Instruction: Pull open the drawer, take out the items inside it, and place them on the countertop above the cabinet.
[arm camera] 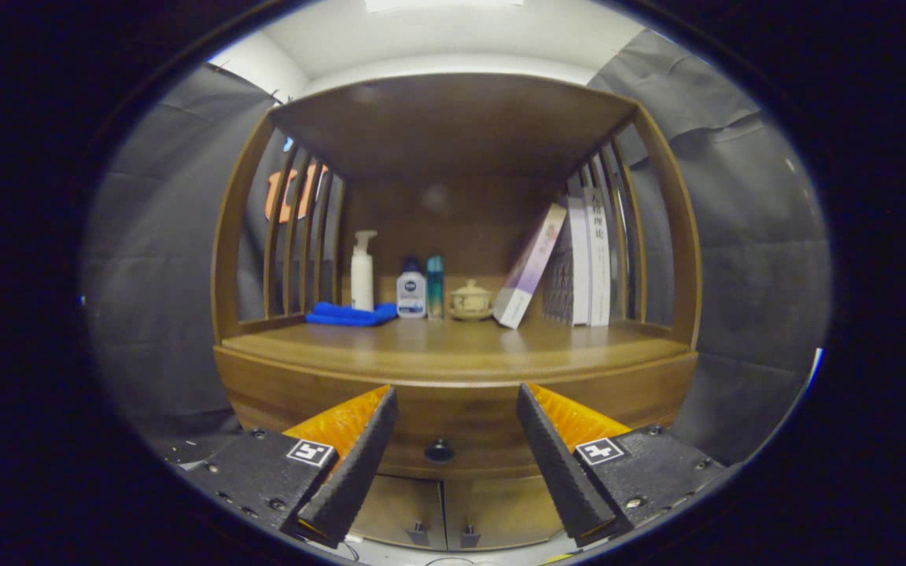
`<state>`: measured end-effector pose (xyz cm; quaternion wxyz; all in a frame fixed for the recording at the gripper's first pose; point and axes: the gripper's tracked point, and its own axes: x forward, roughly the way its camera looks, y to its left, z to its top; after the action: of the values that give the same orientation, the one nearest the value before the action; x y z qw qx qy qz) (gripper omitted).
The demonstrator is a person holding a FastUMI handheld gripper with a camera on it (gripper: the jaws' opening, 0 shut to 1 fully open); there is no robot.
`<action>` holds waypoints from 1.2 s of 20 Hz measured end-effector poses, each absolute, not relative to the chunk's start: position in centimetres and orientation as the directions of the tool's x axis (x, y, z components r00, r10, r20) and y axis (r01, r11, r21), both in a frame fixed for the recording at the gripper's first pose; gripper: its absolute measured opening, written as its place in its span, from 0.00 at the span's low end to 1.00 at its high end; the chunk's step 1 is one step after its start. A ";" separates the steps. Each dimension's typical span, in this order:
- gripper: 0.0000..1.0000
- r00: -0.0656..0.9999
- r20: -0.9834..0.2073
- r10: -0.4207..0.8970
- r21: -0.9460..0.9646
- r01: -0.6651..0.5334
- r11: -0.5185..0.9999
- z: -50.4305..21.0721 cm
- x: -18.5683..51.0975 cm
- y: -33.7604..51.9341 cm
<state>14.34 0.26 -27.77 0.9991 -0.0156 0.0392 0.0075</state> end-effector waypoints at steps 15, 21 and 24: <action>0.32 0.976 -0.214 -0.025 -0.007 0.024 1.000 -34.3 16.9 1.3; 0.25 0.974 -0.227 -0.018 -0.008 0.016 1.000 -34.4 16.9 1.3; 0.25 0.972 -0.237 -0.011 -0.001 0.011 1.000 -34.6 17.0 1.3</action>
<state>16.97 1.26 -34.56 0.9929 0.0004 0.1192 -0.0054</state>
